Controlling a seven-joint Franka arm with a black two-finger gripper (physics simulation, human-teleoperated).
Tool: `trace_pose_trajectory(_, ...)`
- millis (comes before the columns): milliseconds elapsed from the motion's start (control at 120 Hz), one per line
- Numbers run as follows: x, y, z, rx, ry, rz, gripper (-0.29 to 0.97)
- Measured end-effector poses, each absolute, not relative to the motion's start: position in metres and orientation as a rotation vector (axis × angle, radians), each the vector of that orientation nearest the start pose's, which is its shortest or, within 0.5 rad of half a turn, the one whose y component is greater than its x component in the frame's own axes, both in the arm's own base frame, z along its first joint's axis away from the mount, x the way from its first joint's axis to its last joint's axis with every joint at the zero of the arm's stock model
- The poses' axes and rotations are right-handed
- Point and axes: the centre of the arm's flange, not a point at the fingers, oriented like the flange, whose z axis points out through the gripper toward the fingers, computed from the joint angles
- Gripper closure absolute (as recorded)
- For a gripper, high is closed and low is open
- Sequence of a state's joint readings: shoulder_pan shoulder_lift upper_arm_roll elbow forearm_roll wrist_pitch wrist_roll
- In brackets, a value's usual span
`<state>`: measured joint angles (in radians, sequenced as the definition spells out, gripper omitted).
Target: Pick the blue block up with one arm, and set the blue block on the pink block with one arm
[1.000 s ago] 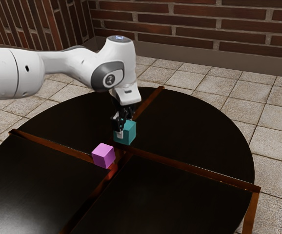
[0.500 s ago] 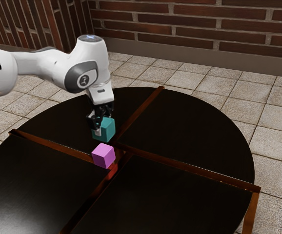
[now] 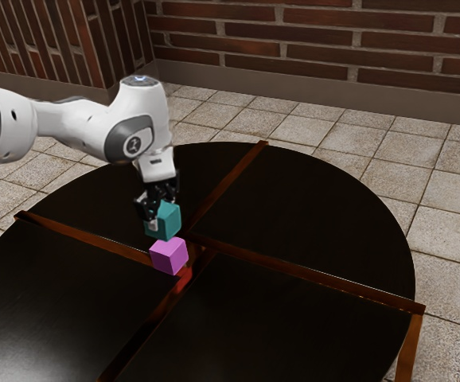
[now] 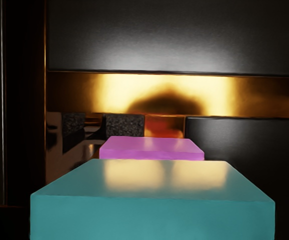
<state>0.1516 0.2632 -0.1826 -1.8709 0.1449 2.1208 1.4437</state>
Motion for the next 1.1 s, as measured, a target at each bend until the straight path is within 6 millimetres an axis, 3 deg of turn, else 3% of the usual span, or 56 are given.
trace_pose_trajectory(225, 0.619, -0.002, 0.355, -2.188, 2.213, 0.106, 0.35)
trace_pose_trajectory(450, 0.619, 0.01, 0.35, -2.176, 2.234, 0.111, 0.35)
trace_pose_trajectory(750, 0.622, 0.005, 0.354, -2.163, 2.275, 0.054, 0.35)
trace_pose_trajectory(908, 0.622, 0.006, 0.353, -2.157, 2.294, 0.044, 0.17)
trace_pose_trajectory(1100, 0.621, 0.006, 0.353, -2.144, 2.315, 0.043, 0.07)
